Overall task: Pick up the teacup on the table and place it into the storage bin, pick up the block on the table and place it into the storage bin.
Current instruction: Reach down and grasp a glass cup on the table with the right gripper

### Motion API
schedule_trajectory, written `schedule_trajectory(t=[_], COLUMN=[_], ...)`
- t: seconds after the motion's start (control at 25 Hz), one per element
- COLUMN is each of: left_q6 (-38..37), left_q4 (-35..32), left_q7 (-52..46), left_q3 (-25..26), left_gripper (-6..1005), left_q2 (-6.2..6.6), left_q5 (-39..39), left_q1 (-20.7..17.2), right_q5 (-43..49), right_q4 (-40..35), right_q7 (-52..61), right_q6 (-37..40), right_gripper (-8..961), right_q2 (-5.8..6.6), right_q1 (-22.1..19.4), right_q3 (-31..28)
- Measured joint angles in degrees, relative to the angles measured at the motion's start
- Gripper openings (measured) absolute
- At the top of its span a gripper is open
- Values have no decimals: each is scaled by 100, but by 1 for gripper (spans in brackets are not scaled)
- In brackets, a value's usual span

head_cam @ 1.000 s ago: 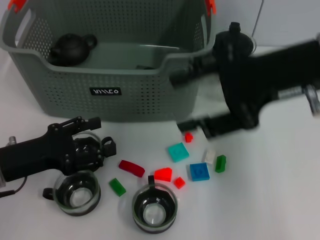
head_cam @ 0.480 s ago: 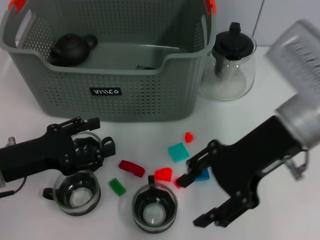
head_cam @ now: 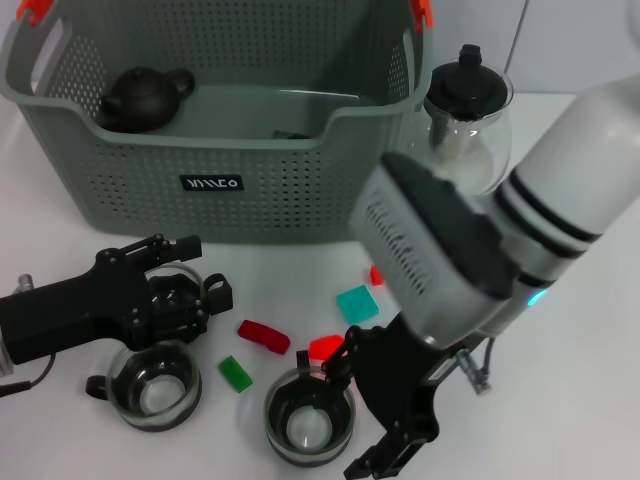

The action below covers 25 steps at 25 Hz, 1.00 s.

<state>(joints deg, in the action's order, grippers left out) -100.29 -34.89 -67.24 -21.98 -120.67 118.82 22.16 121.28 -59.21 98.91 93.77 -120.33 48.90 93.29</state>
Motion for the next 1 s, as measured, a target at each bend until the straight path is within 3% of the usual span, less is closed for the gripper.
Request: schedule_trajectory(t=[0.48,1.0], left_q6=[21,29], left_q4=[9,9], left_q7=[0,0], left_q3=[0,8], left_gripper=[843,844], left_q2=[-13,-18], left_q5=[-41,-45], left_q1=[-8,-12], right_q5=[150,159], right_q4=[-24,-23], right_q7=[387,390], right_q6=[-1208,-1856], right_gripper=[733,731], right_q2=[-60,-61], right_q1=[195,148], right_q3=[1617,2396])
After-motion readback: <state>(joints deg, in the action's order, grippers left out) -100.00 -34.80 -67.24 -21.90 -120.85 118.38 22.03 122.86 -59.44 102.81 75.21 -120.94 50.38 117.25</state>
